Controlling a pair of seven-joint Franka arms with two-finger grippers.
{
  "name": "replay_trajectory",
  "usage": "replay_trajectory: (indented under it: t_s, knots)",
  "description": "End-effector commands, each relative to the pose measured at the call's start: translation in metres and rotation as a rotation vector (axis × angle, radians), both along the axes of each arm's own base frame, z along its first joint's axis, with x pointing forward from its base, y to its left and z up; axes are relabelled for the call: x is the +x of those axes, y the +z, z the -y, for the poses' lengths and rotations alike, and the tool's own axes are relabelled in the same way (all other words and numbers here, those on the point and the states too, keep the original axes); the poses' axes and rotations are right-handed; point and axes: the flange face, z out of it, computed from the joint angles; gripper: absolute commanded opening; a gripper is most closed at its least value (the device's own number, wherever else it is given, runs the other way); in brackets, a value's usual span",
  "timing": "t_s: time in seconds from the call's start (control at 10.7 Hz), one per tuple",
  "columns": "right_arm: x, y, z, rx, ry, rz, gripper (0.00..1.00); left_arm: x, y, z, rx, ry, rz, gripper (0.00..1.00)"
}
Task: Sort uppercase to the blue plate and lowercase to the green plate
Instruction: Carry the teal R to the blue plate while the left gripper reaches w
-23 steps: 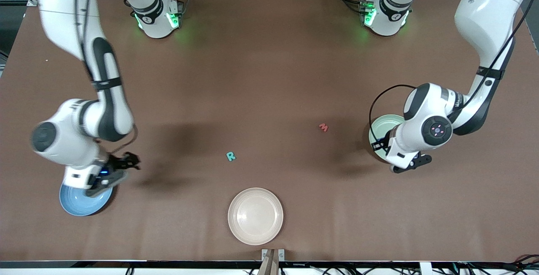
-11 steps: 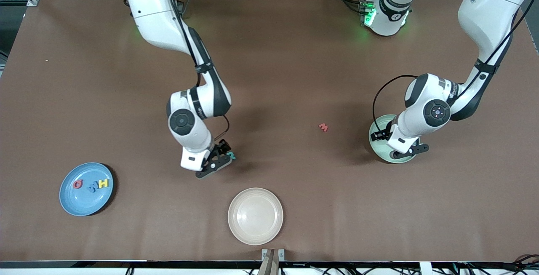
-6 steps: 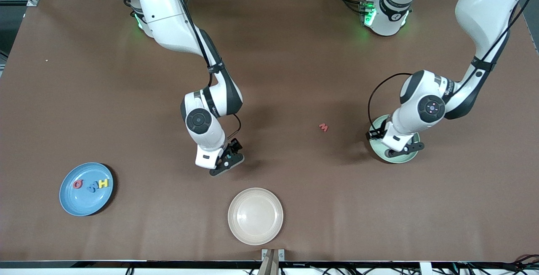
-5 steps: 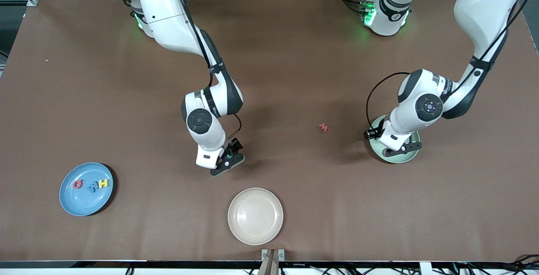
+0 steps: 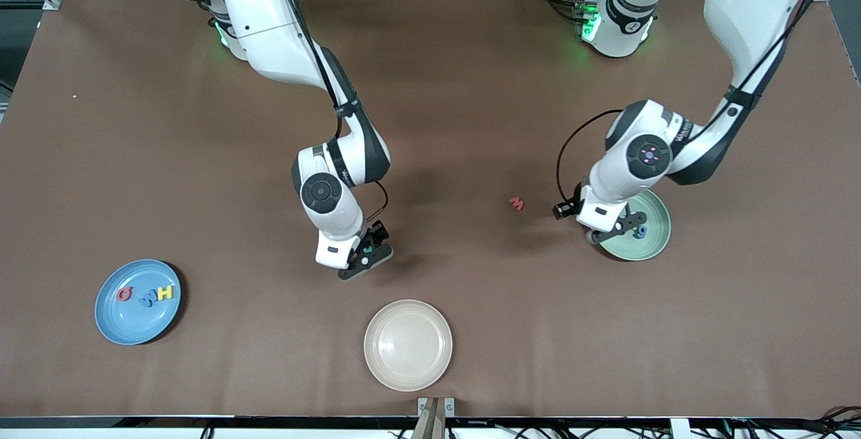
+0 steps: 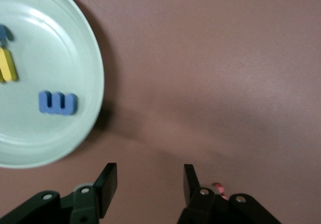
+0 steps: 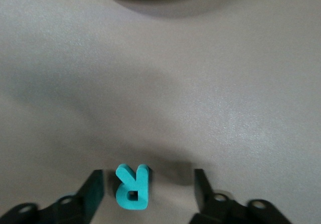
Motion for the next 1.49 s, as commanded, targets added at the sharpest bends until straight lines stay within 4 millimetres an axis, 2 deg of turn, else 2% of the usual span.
replay_trajectory:
  t_s: [0.0,0.28,0.37,0.47,0.65,0.74,0.93,1.02,1.12,1.3,1.4]
  knots:
    - [0.004,-0.003,0.000,0.015,-0.022,0.018,0.00,-0.002,0.009,0.018,0.015,0.071,0.015,0.61]
    - [0.009,-0.001,0.008,0.008,-0.019,0.024,0.00,-0.003,0.005,0.051,-0.012,0.143,0.008,0.60]
    - [0.016,0.002,0.020,0.006,-0.036,0.028,0.00,-0.005,0.001,0.066,-0.023,0.149,0.007,0.60]
    - [0.026,0.008,0.037,0.009,-0.063,0.034,0.00,-0.007,-0.003,0.077,-0.033,0.159,0.007,0.60]
    - [0.054,0.033,0.093,0.002,-0.104,0.063,0.00,-0.012,-0.008,0.094,-0.050,0.165,0.009,0.60]
    - [0.067,0.046,0.130,-0.043,-0.081,0.059,0.00,-0.014,-0.014,0.097,-0.055,0.162,0.003,0.60]
    - [0.089,0.068,0.224,-0.153,0.032,0.061,0.00,-0.019,-0.027,0.101,-0.021,0.151,0.027,0.60]
    - [0.098,0.070,0.293,-0.180,0.099,0.051,0.00,-0.022,-0.037,0.101,0.001,0.165,0.036,0.60]
    - [0.101,0.072,0.343,-0.194,0.140,0.048,0.00,-0.024,-0.043,0.101,0.007,0.179,0.034,0.59]
    - [0.105,0.081,0.409,-0.217,0.194,0.056,0.00,-0.029,-0.047,0.103,-0.003,0.196,0.031,0.59]
    - [0.103,0.082,0.451,-0.225,0.199,0.055,0.00,-0.031,-0.051,0.104,-0.006,0.205,0.026,0.59]
